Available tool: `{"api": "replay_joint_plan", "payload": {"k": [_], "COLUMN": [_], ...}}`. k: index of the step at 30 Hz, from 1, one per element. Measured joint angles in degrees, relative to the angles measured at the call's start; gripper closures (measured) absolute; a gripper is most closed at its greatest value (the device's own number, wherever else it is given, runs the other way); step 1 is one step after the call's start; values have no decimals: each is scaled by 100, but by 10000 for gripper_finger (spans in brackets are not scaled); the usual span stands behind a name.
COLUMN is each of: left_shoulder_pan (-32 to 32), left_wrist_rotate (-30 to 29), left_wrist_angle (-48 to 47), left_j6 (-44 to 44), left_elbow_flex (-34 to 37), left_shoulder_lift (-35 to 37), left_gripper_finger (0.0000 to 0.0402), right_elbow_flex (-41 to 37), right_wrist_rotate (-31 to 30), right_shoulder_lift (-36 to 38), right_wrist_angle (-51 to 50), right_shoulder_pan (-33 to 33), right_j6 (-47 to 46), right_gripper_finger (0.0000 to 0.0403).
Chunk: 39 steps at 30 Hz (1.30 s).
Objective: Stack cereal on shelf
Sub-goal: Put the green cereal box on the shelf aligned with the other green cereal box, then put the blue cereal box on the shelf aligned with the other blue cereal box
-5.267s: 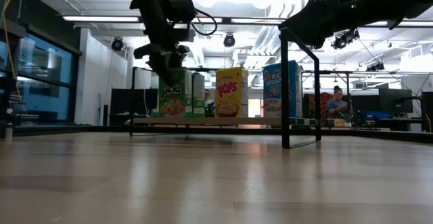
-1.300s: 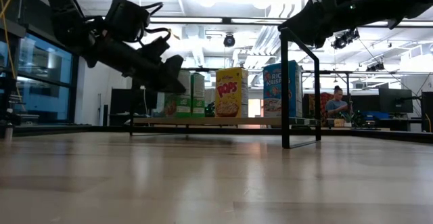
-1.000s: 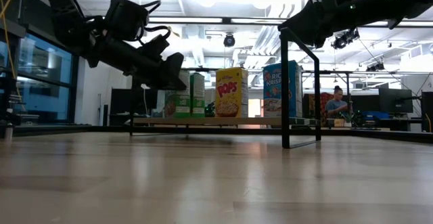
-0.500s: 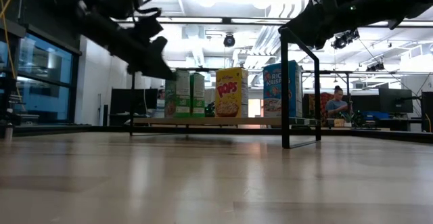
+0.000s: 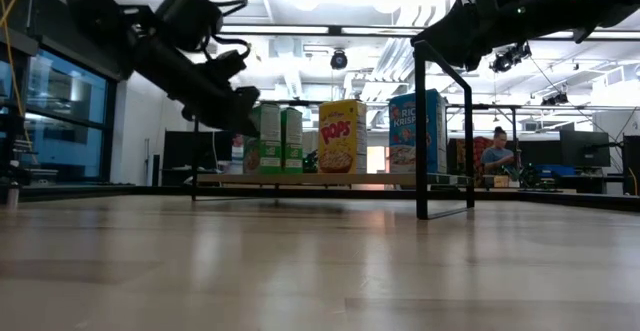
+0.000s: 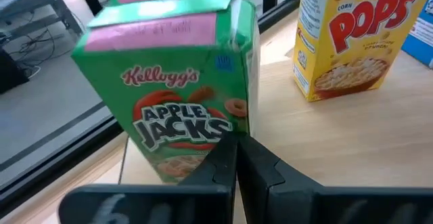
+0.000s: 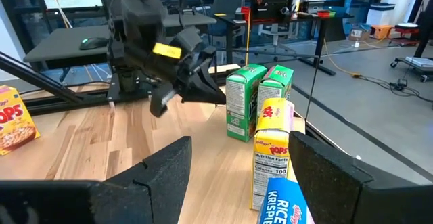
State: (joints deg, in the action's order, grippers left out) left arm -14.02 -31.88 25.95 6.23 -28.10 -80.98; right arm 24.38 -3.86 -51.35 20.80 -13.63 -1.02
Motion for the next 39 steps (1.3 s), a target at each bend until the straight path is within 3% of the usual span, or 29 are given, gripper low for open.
{"api": "replay_joint_plan", "payload": {"k": [8, 16, 21, 25, 27, 30, 34, 36, 39], "left_shoulder_pan": [-22, 38, 313, 605, 670, 688, 690, 690, 714], "left_wrist_rotate": [6, 367, 877, 907, 925, 956, 961, 979, 1230], "left_wrist_angle": [285, 340, 255, 130, 99, 65, 15, 15, -15], "left_j6": [-47, -98, -328, -681, -743, -738, -747, -680, -635], "left_elbow_flex": [-52, -55, -55, 26, 110, 254, 413, 420, 417], "left_shoulder_lift": [-178, -75, 966, 2025, 2417, 2876, 3191, 3341, 3506], "left_gripper_finger": [401, 401, 401, 401, 401, 401, 401, 401, 401], "right_elbow_flex": [0, -1, -2, 97, 466, 1456, 2741, 3198, 3776], "right_wrist_rotate": [2, 4, 7, 92, 109, -123, -1160, -1528, -1281], "right_shoulder_lift": [0, -1, 61, 168, 196, 145, -226, -421, -721], "right_wrist_angle": [-19, 7, 709, 709, -122, -2340, -4983, -5769, -7021], "right_shoulder_pan": [1, 0, 20, 154, 315, 695, 1452, 1788, 2219], "right_j6": [20, 1, -173, -692, -877, -1178, -1852, -2423, -3841], "right_gripper_finger": [162, 162, 162, 162, 162, 162, 162, 162, 162]}}
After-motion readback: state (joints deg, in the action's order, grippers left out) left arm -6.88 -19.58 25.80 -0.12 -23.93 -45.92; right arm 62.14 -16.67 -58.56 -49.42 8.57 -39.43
